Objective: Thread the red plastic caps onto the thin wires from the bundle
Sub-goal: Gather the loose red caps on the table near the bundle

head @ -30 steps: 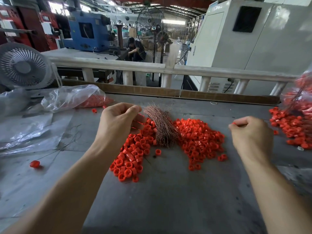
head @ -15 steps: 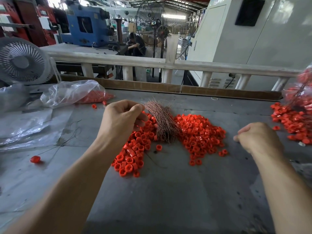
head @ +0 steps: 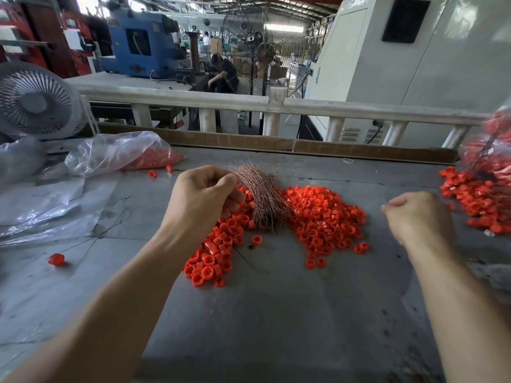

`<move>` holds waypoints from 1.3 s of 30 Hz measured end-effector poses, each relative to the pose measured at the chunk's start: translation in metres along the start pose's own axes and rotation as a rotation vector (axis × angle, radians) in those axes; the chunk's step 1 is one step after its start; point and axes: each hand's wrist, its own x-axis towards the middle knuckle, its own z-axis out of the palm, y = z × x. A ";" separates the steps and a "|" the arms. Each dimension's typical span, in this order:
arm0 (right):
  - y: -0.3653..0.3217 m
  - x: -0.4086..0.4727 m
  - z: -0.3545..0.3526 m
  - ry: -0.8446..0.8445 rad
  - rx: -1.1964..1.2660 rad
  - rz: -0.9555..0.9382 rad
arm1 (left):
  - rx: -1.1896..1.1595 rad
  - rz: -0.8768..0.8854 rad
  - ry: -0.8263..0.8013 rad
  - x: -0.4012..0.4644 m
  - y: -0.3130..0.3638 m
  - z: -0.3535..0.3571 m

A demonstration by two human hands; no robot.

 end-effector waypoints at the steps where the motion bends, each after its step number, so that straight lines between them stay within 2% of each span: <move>1: 0.000 0.000 0.000 -0.004 -0.003 0.004 | 0.003 0.000 -0.003 0.000 0.000 0.000; 9: 0.001 -0.002 -0.002 -0.128 -0.083 0.023 | 0.024 -0.007 -0.020 -0.001 -0.001 0.002; 21: -0.004 -0.008 -0.008 -0.124 -0.124 -0.013 | 0.107 0.019 -0.054 -0.003 -0.001 0.001; 25: -0.014 -0.019 -0.010 -0.025 -0.014 -0.177 | 0.132 0.035 -0.021 -0.001 -0.001 -0.001; 27: -0.024 -0.027 -0.010 -0.027 0.104 -0.288 | 0.194 0.059 -0.009 0.000 -0.004 -0.001; 31: -0.049 -0.058 -0.009 -0.146 0.275 -0.530 | 0.352 0.123 0.008 0.000 -0.009 0.001; 33: -0.058 -0.075 -0.004 -0.249 0.271 -0.633 | 0.459 0.158 0.011 -0.002 -0.010 0.002; 35: -0.062 -0.086 0.003 -0.313 0.235 -0.689 | 0.528 0.165 0.009 -0.001 -0.010 0.002; 39: -0.068 -0.101 0.014 -0.225 0.289 -0.682 | 0.548 0.168 0.030 0.000 -0.010 0.000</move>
